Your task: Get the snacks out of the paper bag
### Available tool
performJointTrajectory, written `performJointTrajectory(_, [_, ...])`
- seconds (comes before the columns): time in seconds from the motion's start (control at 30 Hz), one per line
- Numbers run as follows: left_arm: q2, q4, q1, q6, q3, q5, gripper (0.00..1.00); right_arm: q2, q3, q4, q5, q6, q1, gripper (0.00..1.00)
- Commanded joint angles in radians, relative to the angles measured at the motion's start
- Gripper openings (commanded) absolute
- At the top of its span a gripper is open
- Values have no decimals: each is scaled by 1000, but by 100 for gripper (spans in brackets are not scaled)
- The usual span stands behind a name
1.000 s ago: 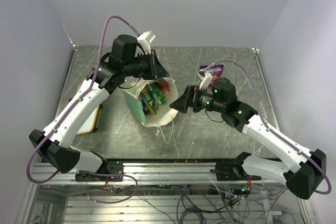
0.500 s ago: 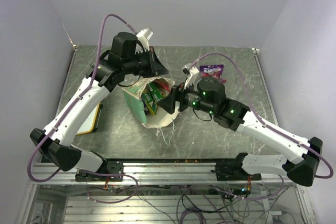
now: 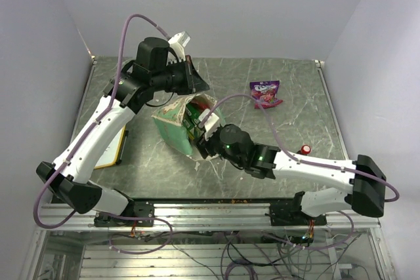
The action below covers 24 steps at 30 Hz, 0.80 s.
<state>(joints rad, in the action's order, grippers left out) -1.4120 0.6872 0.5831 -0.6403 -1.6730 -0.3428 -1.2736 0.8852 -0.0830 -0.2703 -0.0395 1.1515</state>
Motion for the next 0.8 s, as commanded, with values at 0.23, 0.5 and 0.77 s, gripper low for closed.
performJointTrajectory(0.23, [49, -48, -4, 83, -8, -7, 7, -120, -71, -356, 24, 253, -151, 45])
performJointTrajectory(0.5, [64, -106, -4, 62, 36, -22, 7, -232, -22, -372, 93, 324, -187, 43])
performJointTrajectory(0.77, [64, -110, -4, 59, 51, -30, 7, -326, 12, -406, -8, 316, -204, 44])
